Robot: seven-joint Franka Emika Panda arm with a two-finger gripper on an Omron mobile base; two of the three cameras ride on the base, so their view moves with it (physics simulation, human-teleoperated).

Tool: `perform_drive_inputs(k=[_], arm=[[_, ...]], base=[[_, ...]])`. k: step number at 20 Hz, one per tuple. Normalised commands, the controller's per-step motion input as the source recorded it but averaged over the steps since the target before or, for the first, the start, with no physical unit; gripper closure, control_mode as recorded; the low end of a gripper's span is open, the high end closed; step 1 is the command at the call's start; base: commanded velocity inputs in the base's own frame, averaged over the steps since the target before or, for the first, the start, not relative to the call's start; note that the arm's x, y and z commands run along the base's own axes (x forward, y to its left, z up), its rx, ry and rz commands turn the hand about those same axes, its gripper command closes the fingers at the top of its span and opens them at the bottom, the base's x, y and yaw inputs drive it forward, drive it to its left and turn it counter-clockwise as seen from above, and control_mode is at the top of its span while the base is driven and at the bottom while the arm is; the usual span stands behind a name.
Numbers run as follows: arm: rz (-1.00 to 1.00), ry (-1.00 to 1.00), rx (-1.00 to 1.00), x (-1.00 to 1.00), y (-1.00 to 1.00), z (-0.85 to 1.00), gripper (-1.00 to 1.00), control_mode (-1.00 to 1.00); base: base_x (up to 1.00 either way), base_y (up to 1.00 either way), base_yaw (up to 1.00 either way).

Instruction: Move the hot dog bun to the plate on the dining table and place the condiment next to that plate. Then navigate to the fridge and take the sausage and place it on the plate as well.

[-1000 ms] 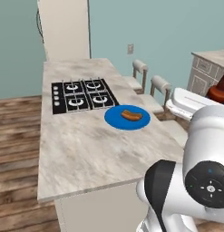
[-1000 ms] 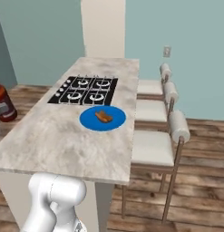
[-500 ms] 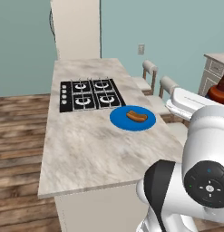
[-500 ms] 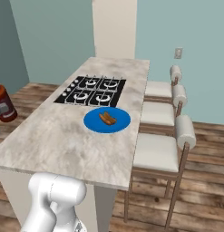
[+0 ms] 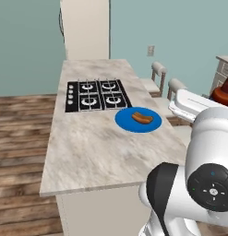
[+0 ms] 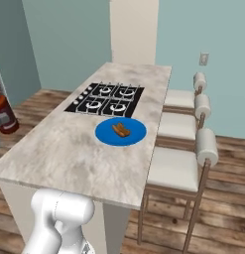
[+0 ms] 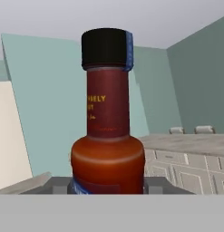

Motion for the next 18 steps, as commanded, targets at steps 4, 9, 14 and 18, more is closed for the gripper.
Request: perform_drive_inputs(k=[4,9,14,18], arm=[[0.27,0.0,0.06,0.66,-0.5,-0.41,1.0,-1.0],[0.43,-0.04,0.04,0.55,-0.7,-0.68,1.0,-1.0],[0.48,-0.06,-0.09,0.31,-0.27,-0.88,1.0,-1.0],[0.38,0.02,-0.18,0.31,-0.09,-0.94,1.0,-1.0]], base=[[0.22,-0.11,0.05],[0.0,0.0,0.0],[0.0,0.0,0.0],[0.0,0.0,0.0]])
